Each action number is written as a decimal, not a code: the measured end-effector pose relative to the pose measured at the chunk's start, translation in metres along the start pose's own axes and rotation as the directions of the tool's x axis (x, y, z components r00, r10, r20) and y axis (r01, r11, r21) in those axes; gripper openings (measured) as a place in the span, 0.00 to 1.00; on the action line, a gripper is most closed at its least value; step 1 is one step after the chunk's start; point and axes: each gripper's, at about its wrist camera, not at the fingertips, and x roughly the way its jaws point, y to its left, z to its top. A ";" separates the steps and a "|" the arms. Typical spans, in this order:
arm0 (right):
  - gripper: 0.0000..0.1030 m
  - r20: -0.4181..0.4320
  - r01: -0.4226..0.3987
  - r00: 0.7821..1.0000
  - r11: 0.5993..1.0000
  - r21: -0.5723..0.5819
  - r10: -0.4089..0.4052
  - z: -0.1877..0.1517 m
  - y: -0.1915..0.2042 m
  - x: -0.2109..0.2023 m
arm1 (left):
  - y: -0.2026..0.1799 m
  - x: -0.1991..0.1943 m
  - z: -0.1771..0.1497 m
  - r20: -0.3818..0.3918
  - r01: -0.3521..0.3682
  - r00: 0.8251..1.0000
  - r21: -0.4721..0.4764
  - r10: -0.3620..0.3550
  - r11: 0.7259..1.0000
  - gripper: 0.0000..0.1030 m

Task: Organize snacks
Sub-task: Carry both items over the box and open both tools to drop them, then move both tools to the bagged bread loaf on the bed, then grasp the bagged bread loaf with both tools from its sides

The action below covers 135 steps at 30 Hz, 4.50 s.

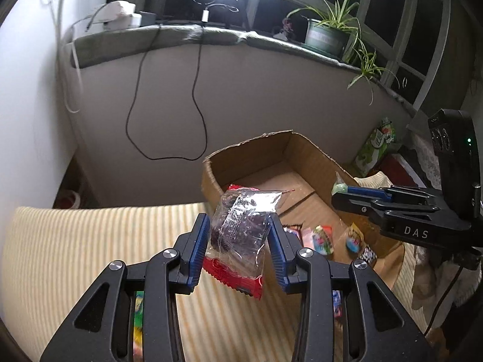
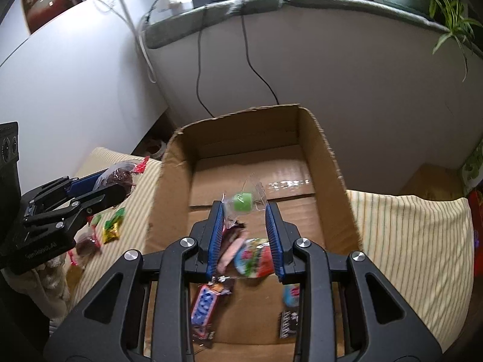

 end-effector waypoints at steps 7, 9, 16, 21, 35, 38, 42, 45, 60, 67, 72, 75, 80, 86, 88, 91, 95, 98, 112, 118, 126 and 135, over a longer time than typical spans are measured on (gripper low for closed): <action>0.29 -0.014 0.007 1.000 1.000 0.000 -0.007 0.005 -0.010 0.008 | -0.015 0.021 0.009 -0.017 0.002 1.000 0.026 -0.001 1.000 0.36; 0.29 -0.020 0.005 1.000 1.000 0.002 -0.005 0.006 -0.013 0.012 | -0.019 0.026 0.010 -0.023 0.002 1.000 0.033 -0.002 0.999 0.36; 0.30 -0.030 0.001 1.000 1.000 0.012 0.000 0.009 -0.019 0.021 | -0.026 0.033 0.010 -0.030 0.012 1.000 0.051 -0.010 0.999 0.36; 0.30 -0.027 0.002 1.000 1.000 0.011 -0.002 0.008 -0.019 0.021 | -0.028 0.033 0.012 -0.031 0.007 0.999 0.057 -0.005 0.998 0.37; 0.60 -0.011 0.017 1.000 1.000 0.017 -0.017 0.007 -0.023 0.015 | -0.034 0.032 0.011 -0.034 -0.002 0.999 0.078 0.005 0.997 0.44; 0.65 -0.002 0.025 1.000 0.999 0.023 -0.025 0.006 -0.026 0.011 | -0.034 0.030 0.011 -0.032 -0.003 0.999 0.078 0.006 0.997 0.44; 0.67 0.004 0.023 1.000 0.999 0.032 -0.023 0.005 -0.026 0.004 | -0.033 0.024 0.011 -0.025 -0.005 1.000 0.073 0.007 0.997 0.44; 0.69 0.008 0.021 1.000 0.999 0.031 -0.021 0.004 -0.024 -0.001 | -0.033 0.018 0.011 -0.017 -0.009 1.000 0.072 0.010 0.997 0.44; 0.69 0.058 -0.017 0.998 1.000 -0.013 0.018 -0.007 0.018 -0.046 | -0.016 -0.051 0.003 0.058 -0.049 0.997 0.048 0.046 0.998 0.44; 0.75 0.064 -0.063 0.996 0.996 -0.057 0.067 -0.022 0.055 -0.058 | 0.010 -0.096 -0.015 0.095 -0.091 0.992 0.021 0.089 0.996 0.44; 0.77 0.042 -0.110 0.993 0.989 -0.098 0.115 -0.036 0.084 -0.057 | 0.041 -0.123 -0.038 0.100 -0.128 0.986 -0.035 0.131 0.991 0.47; 0.84 0.020 -0.152 0.988 0.982 -0.109 0.155 -0.047 0.102 -0.053 | 0.065 -0.139 -0.059 0.096 -0.149 0.983 -0.087 0.157 0.985 0.50; 0.86 -0.045 -0.260 0.965 0.963 -0.065 0.257 -0.061 0.122 -0.037 | 0.095 -0.158 -0.097 0.067 -0.159 0.983 -0.168 0.172 0.973 0.60; 0.86 -0.123 -0.353 0.929 0.936 -0.013 0.348 -0.082 0.145 -0.014 | 0.125 -0.164 -0.144 0.006 -0.144 0.988 -0.268 0.152 0.953 0.61; 0.86 -0.142 -0.359 0.925 0.933 -0.020 0.353 -0.089 0.155 -0.009 | 0.134 -0.163 -0.158 -0.013 -0.135 0.990 -0.298 0.138 0.945 0.61; 0.86 -0.162 -0.375 0.916 0.927 -0.025 0.367 -0.098 0.167 -0.001 | 0.143 -0.159 -0.174 -0.036 -0.104 0.995 -0.346 0.097 0.932 0.61; 0.86 -0.183 -0.397 0.903 0.918 -0.014 0.388 -0.109 0.180 0.009 | 0.146 -0.151 -0.188 -0.061 -0.088 0.996 -0.364 0.071 0.927 0.61; 0.86 -0.200 -0.411 0.893 0.911 -0.004 0.402 -0.116 0.190 0.018 | 0.147 -0.149 -0.195 -0.070 -0.070 0.996 -0.372 0.047 0.926 0.61; 0.73 -0.275 -0.474 0.842 0.880 0.030 0.463 -0.131 0.230 0.055 | 0.124 -0.145 -0.201 -0.076 -0.021 0.997 -0.317 -0.003 0.948 0.61; 0.51 -0.314 -0.503 0.813 0.863 0.046 0.490 -0.135 0.244 0.071 | 0.114 -0.142 -0.202 -0.074 -0.021 0.997 -0.291 -0.001 0.956 0.61; 0.43 -0.302 -0.494 0.832 0.869 -0.021 0.466 -0.137 0.258 0.060 | 0.096 -0.146 -0.202 -0.055 -0.040 0.998 -0.269 0.026 0.962 0.58; 0.43 -0.245 -0.490 0.851 0.870 -0.050 0.465 -0.131 0.240 0.027 | 0.072 -0.155 -0.188 -0.014 -0.030 1.000 -0.231 0.027 0.972 0.58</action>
